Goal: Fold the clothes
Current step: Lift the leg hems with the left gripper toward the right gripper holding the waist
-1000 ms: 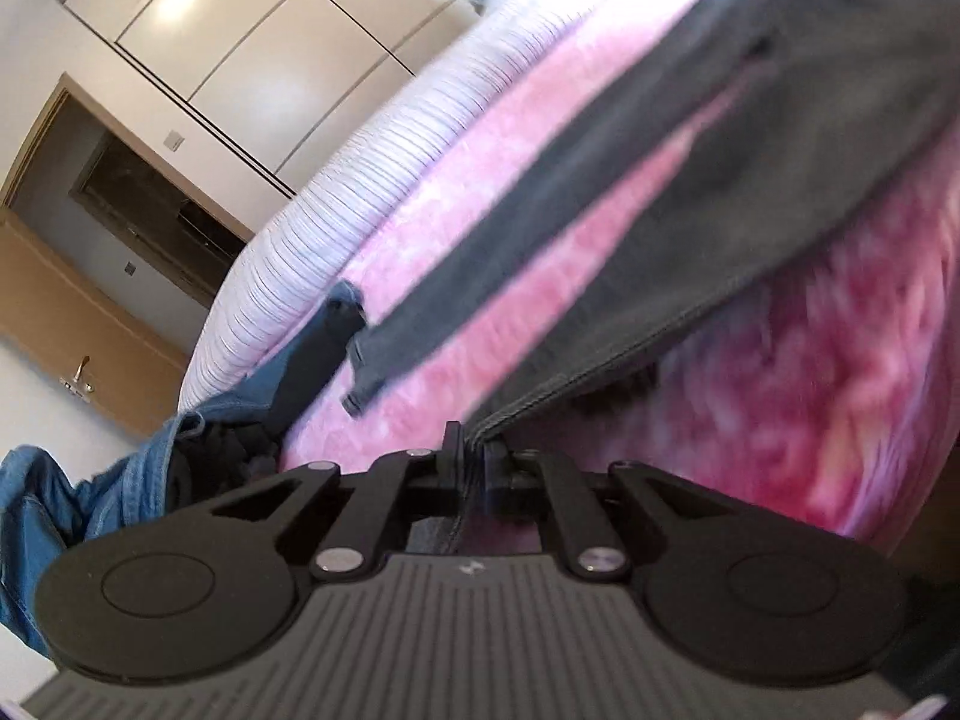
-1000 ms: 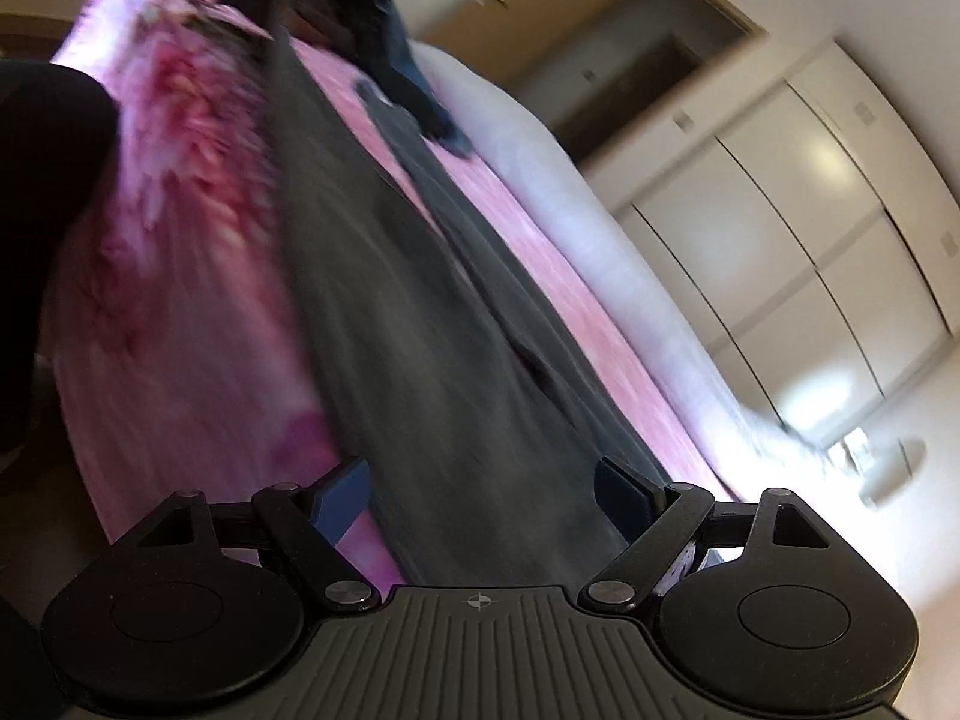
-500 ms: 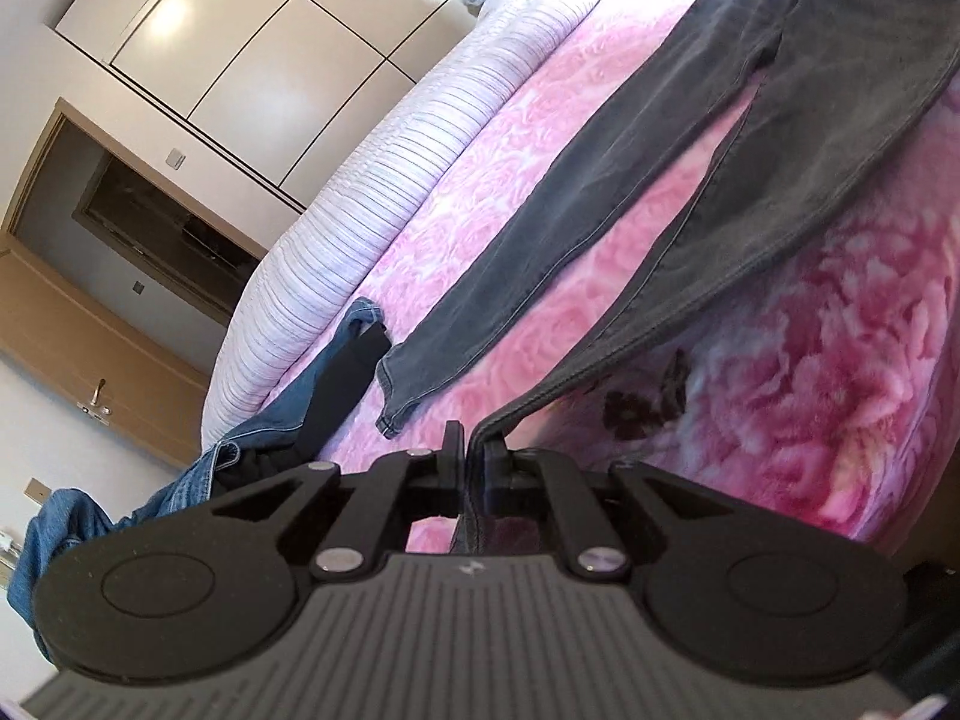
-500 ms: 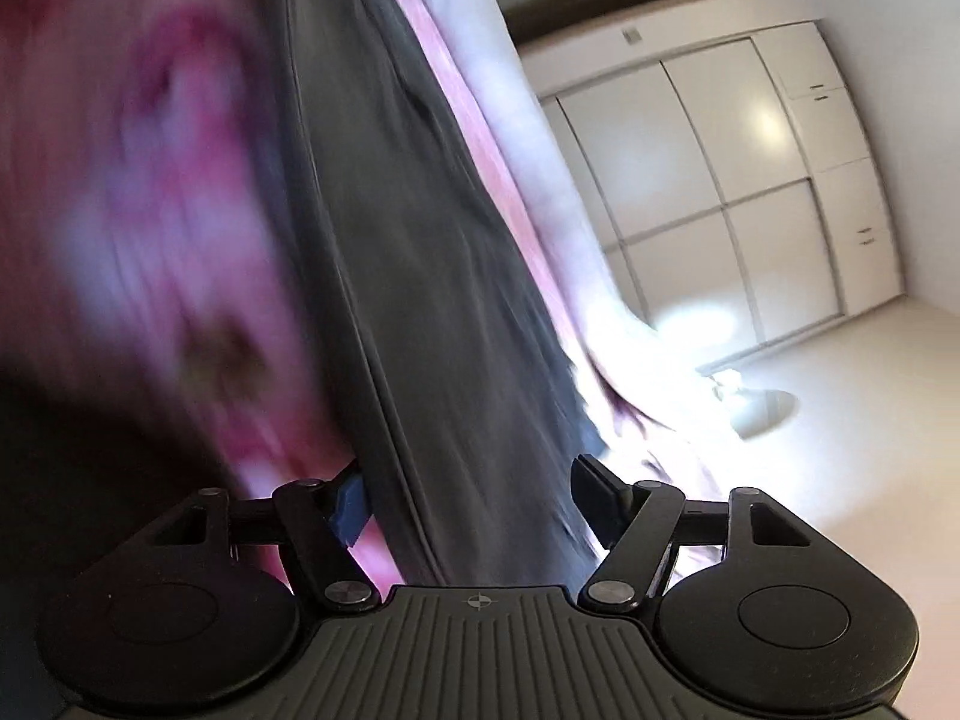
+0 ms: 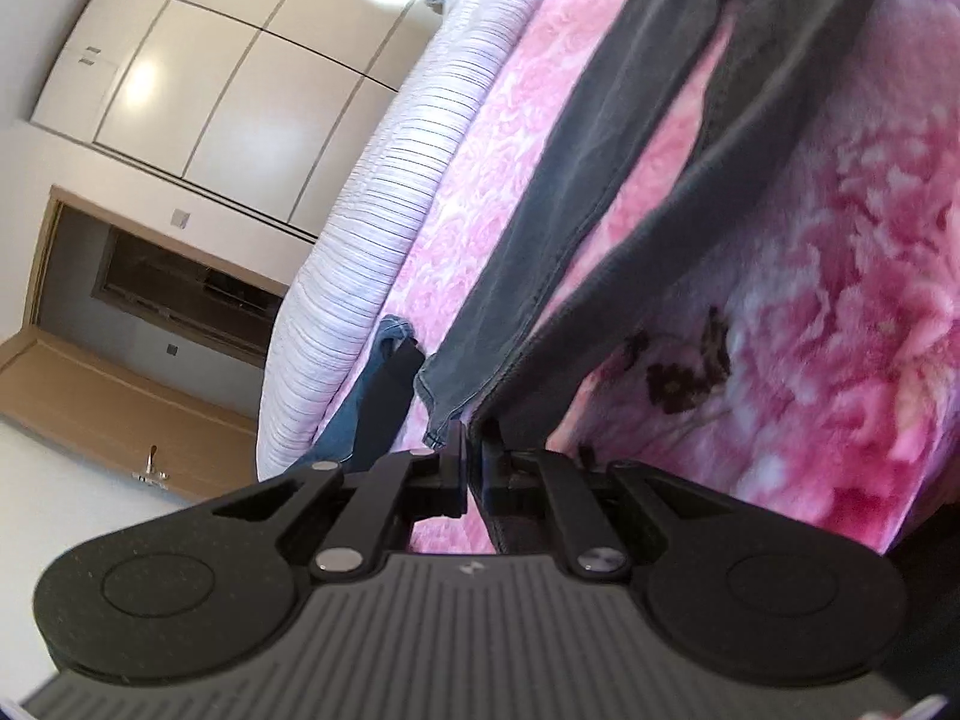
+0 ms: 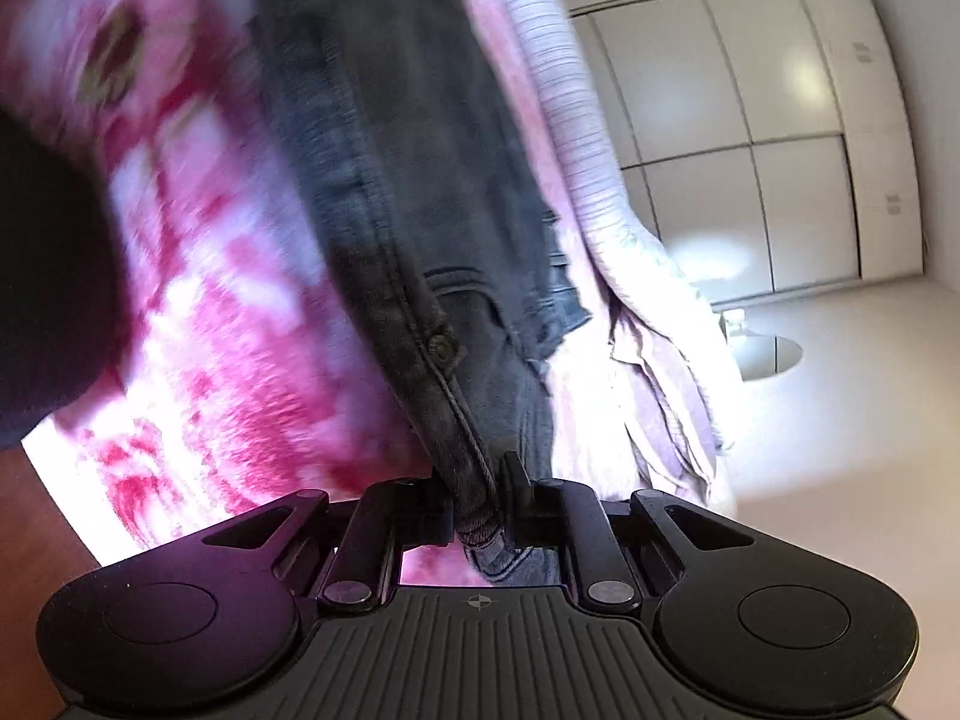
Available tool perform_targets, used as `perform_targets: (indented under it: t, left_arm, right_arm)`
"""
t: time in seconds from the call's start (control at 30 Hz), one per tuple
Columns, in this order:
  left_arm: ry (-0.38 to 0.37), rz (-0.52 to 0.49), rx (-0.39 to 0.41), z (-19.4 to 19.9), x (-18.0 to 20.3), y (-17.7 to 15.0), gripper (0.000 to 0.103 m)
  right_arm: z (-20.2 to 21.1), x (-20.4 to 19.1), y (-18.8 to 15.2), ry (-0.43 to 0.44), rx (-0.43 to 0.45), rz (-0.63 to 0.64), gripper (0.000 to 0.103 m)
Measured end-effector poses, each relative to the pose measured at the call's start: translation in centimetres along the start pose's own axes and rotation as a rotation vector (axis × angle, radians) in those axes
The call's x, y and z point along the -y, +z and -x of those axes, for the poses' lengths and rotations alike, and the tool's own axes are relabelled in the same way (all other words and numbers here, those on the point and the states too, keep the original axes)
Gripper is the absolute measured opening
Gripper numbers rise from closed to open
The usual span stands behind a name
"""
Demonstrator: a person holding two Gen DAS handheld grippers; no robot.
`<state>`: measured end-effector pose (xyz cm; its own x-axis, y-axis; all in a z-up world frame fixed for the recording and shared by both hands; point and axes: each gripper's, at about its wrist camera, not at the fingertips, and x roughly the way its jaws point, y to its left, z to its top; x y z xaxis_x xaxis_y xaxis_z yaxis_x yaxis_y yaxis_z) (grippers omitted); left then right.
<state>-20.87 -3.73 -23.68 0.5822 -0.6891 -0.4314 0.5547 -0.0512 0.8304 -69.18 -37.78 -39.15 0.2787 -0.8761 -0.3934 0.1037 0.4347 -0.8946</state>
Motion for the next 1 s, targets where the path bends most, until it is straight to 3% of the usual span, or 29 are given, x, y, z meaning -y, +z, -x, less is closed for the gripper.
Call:
perform_targets:
  t: [0.2,0.37,0.53,0.77,0.87,1.0]
  left_arm:
    - [-0.003,0.021,-0.005,3.9,-0.8,-1.2,0.005]
    - [-0.063,0.043,-0.019,1.8,-5.0,0.6,0.005]
    - [-0.151,0.031,-0.04,-4.6,-10.7,4.6,0.005]
    - [-0.315,0.049,-0.199,-16.5,-16.6,9.8,0.005]
    - [-0.387,0.047,-0.292,-22.9,-16.5,11.1,0.005]
    - [-0.411,0.055,-0.351,-30.5,-14.5,11.3,0.005]
  right_arm:
    - [3.0,2.9,0.5,0.003,-0.003,-0.03,0.012]
    - [4.5,7.3,1.8,0.056,0.015,0.032,0.012]
    - [1.0,13.8,3.2,0.086,0.048,0.114,0.012]
    - [-8.0,19.6,7.2,0.181,0.046,0.209,0.012]
    - [-13.9,20.6,9.2,0.24,0.02,0.234,0.012]
    - [-21.9,20.2,10.6,0.345,-0.031,0.205,0.012]
